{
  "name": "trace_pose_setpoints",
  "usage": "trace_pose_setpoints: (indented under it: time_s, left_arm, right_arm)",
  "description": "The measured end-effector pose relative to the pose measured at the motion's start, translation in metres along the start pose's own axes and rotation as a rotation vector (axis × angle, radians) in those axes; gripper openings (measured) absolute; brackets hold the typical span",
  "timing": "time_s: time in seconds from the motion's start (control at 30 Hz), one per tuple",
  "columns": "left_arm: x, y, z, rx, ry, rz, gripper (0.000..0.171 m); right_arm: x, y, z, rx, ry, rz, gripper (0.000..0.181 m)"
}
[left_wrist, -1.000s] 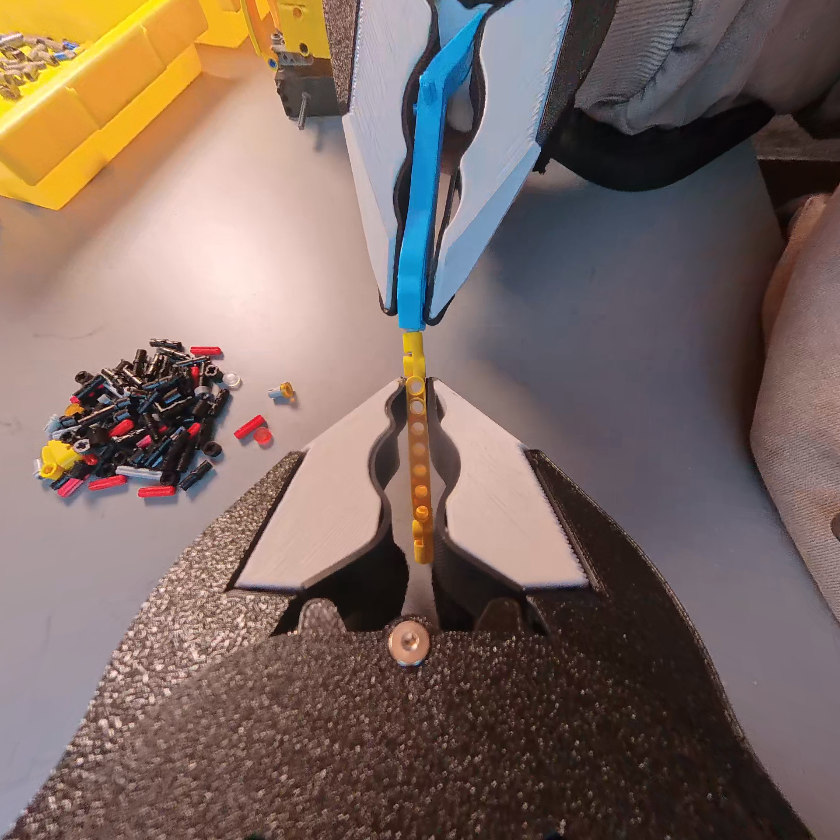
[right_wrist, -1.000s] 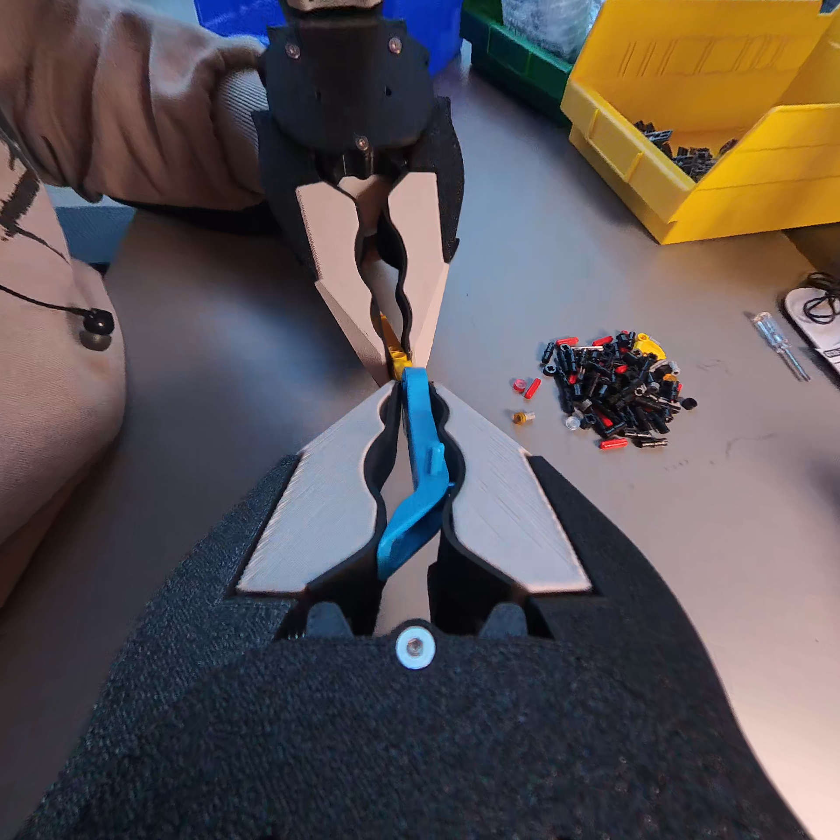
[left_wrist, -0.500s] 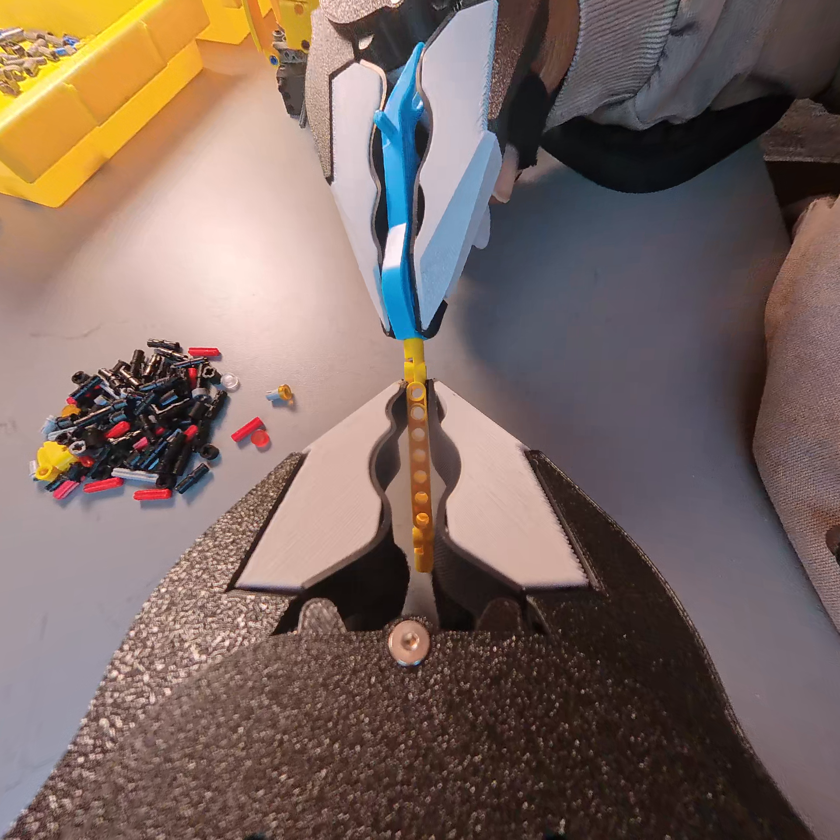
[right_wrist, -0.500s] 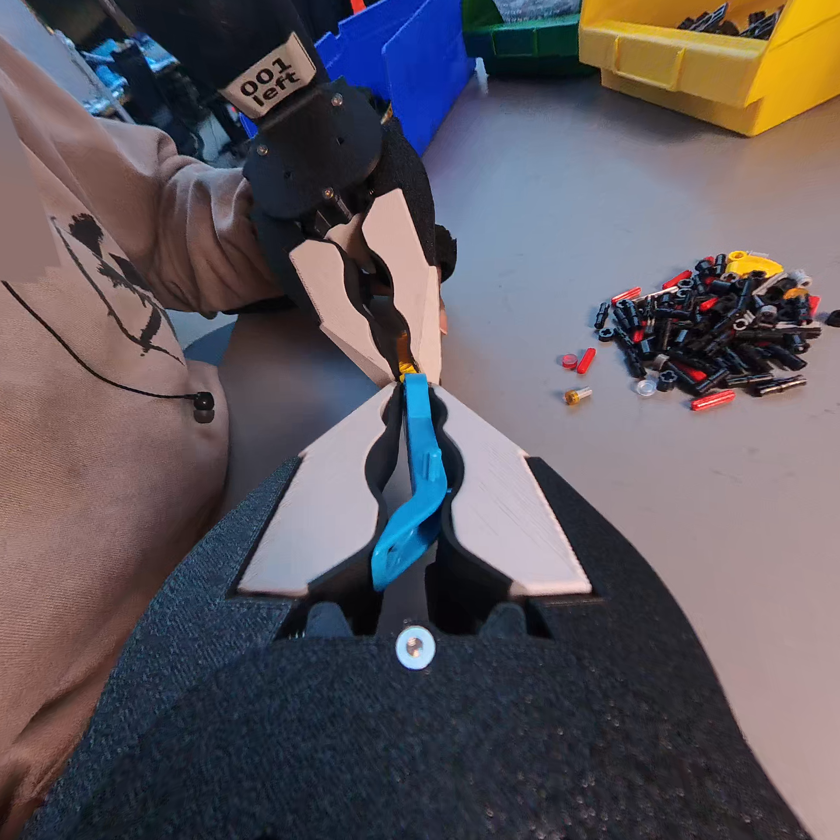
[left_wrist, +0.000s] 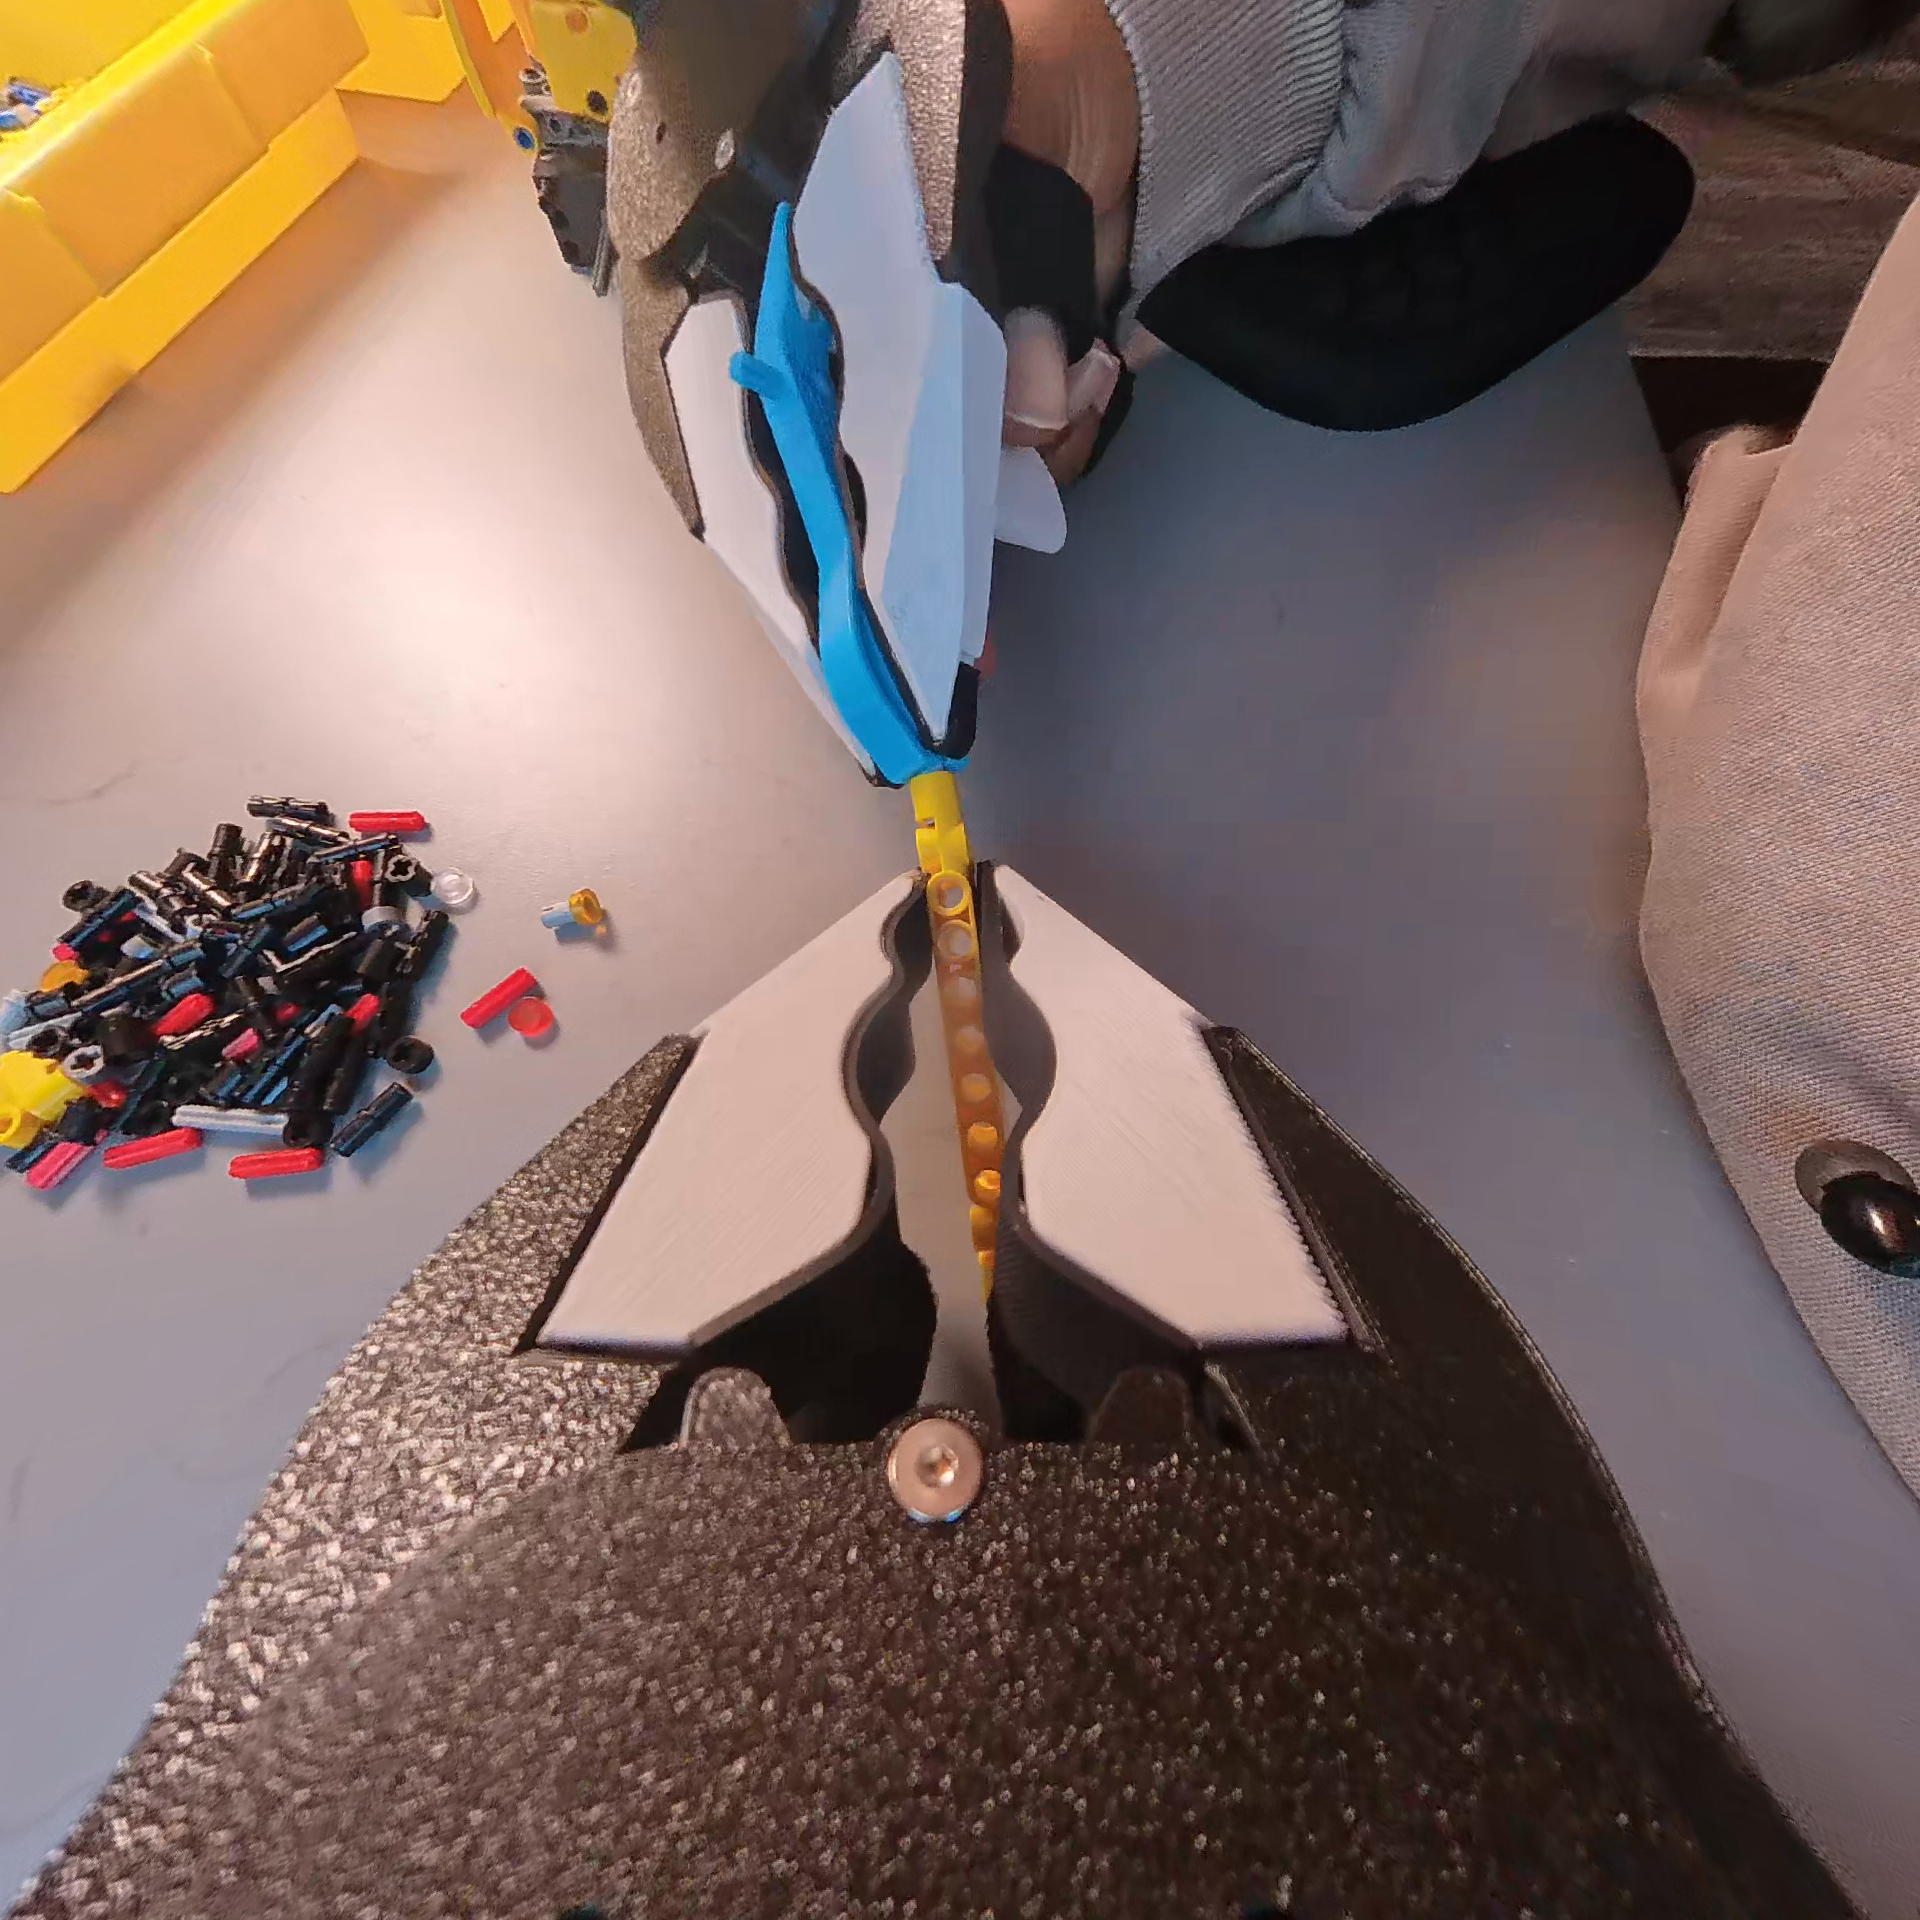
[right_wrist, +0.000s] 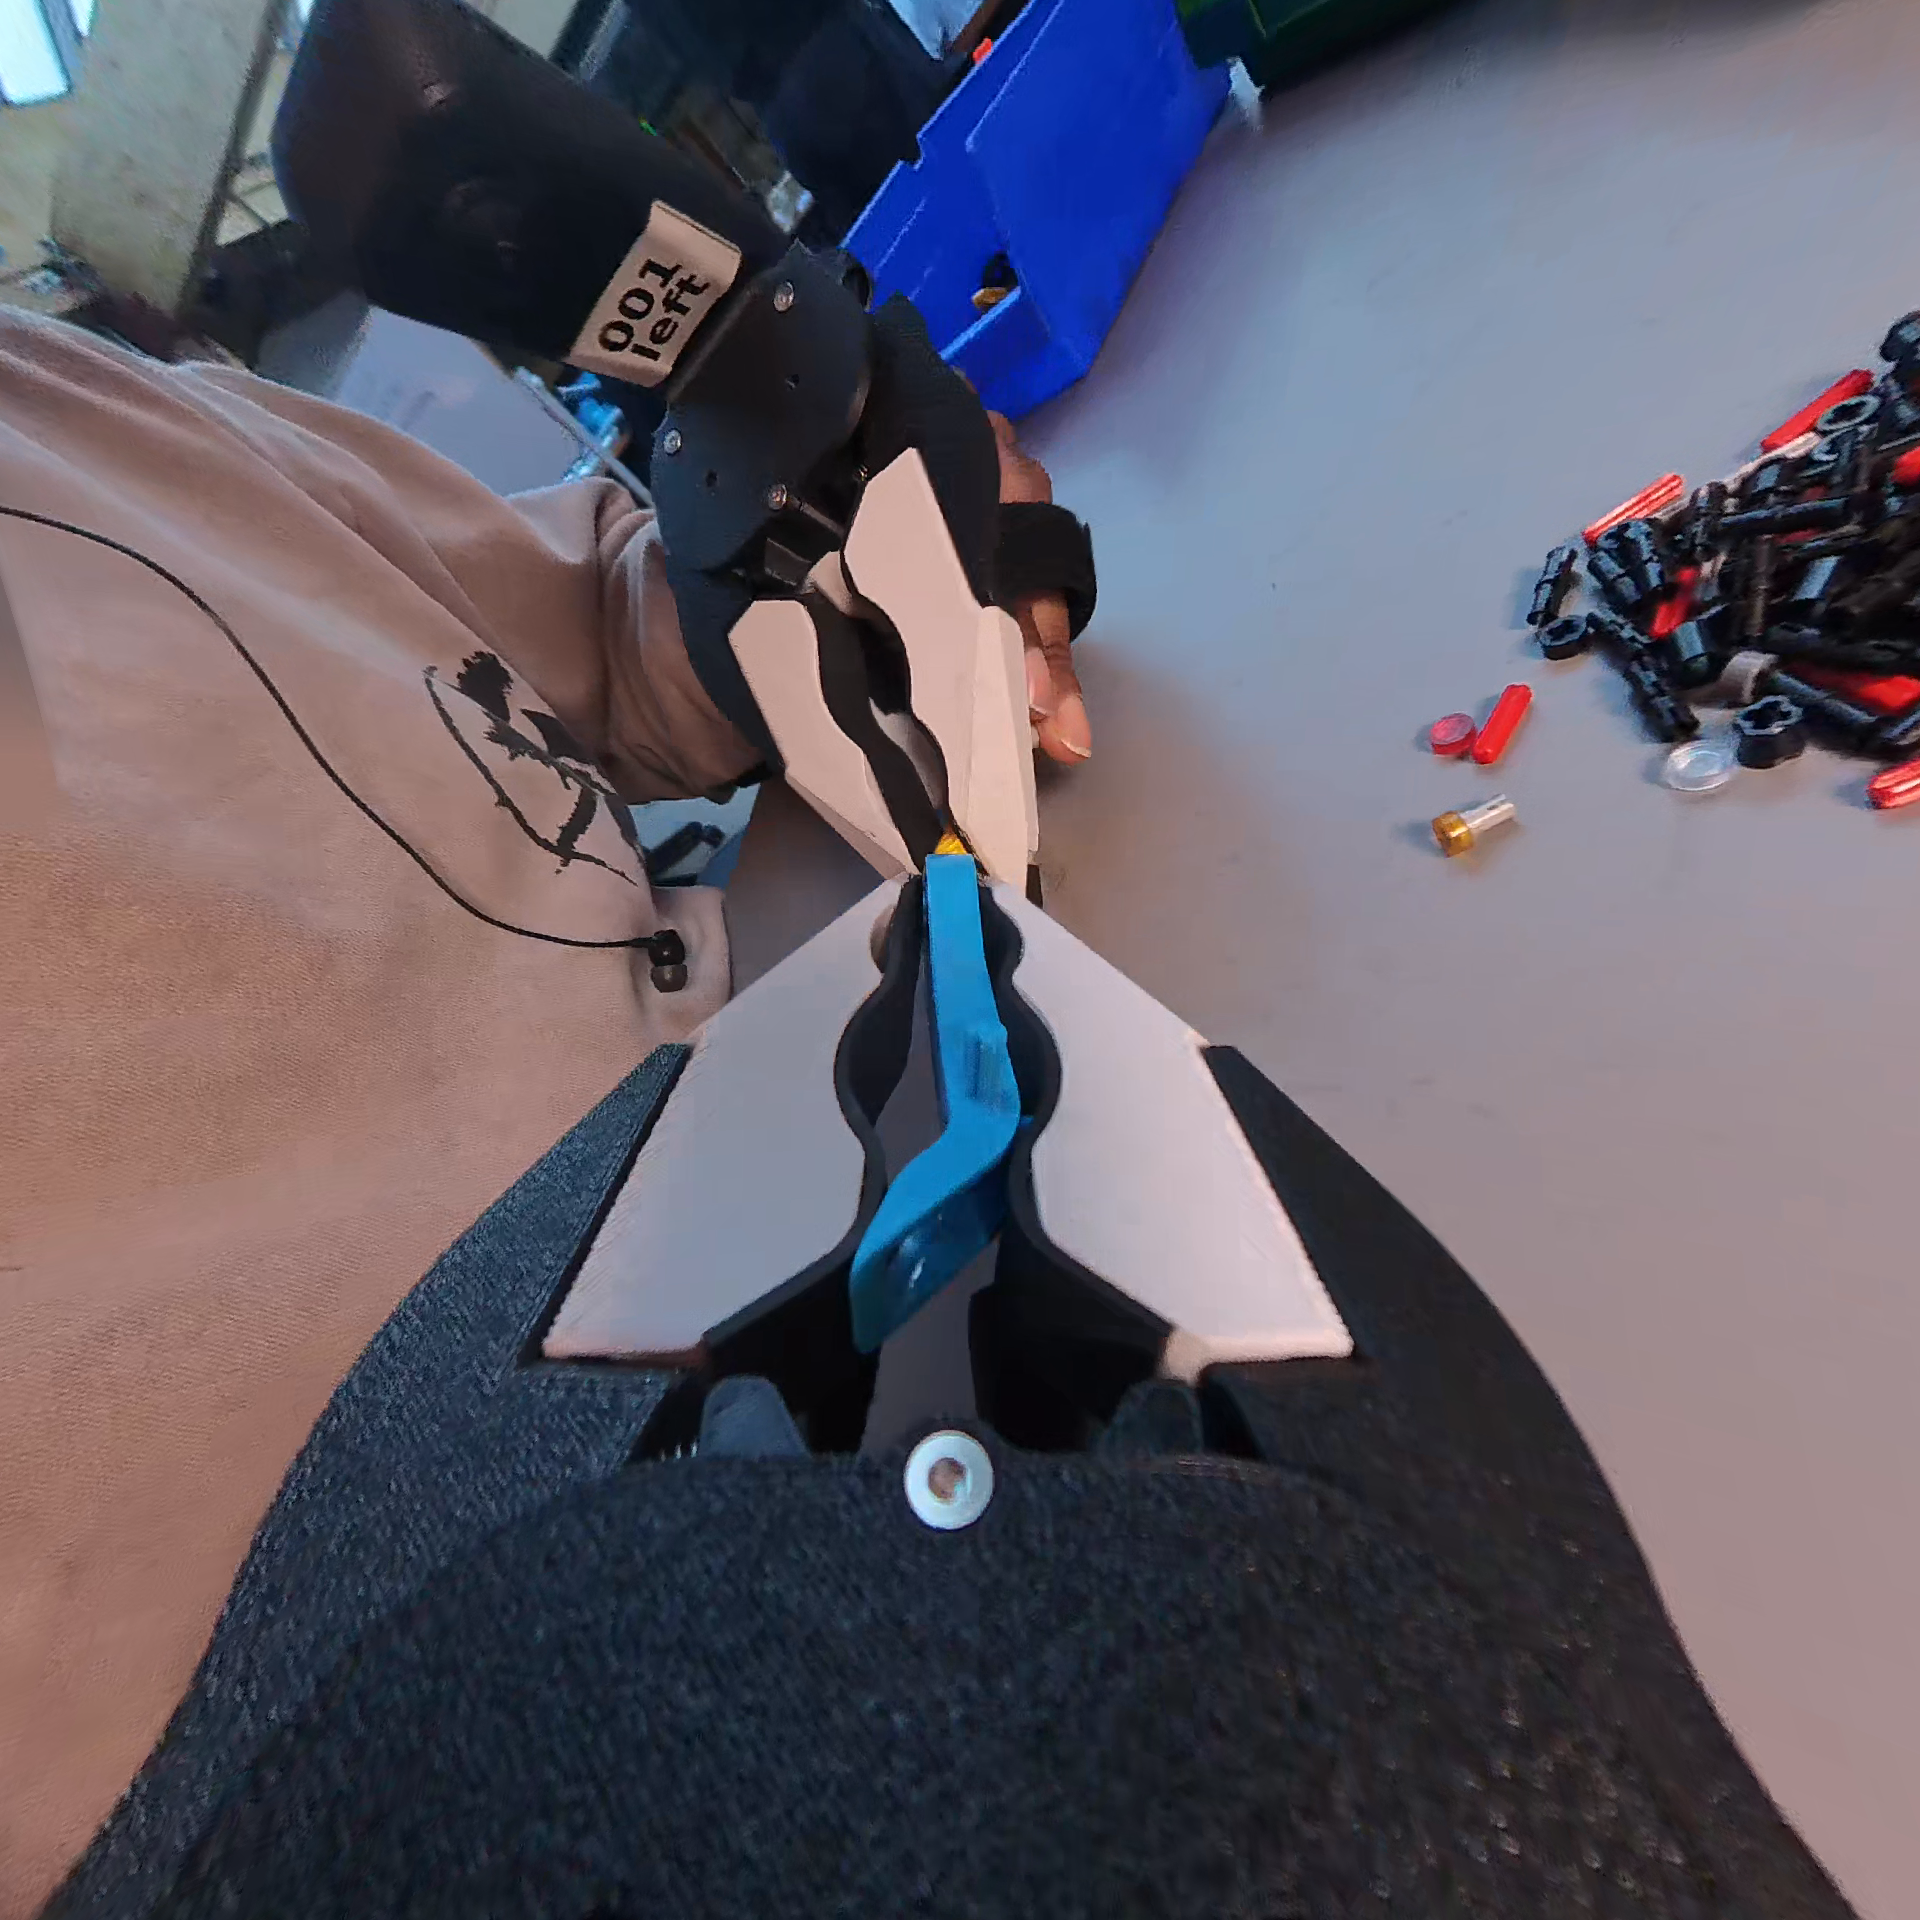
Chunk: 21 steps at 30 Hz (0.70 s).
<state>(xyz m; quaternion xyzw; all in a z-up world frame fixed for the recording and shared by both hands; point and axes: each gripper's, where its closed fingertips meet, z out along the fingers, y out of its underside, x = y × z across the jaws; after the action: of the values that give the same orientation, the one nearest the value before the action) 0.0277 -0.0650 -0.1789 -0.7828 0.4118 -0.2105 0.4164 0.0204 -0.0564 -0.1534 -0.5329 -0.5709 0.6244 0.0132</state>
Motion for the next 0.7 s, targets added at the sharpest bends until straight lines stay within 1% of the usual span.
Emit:
trace_pose_setpoints:
  time_s: [0.2, 0.47, 0.53, 0.7]
  left_arm:
    - [0.005, -0.009, -0.006, 0.054, 0.028, -0.009, 0.006]
    - [0.008, -0.033, -0.021, 0.195, 0.058, -0.036, 0.007]
    - [0.008, -0.035, -0.023, 0.216, 0.062, -0.036, 0.007]
    - [0.011, -0.049, -0.033, 0.312, 0.098, -0.06, 0.007]
  right_arm:
    - [-0.008, -0.004, -0.001, 0.016, -0.101, 0.084, 0.008]
    - [-0.025, -0.019, -0.007, 0.152, -0.235, 0.199, 0.007]
    - [-0.027, -0.021, -0.007, 0.169, -0.244, 0.199, 0.007]
    - [-0.038, -0.03, -0.009, 0.252, -0.319, 0.221, 0.007]
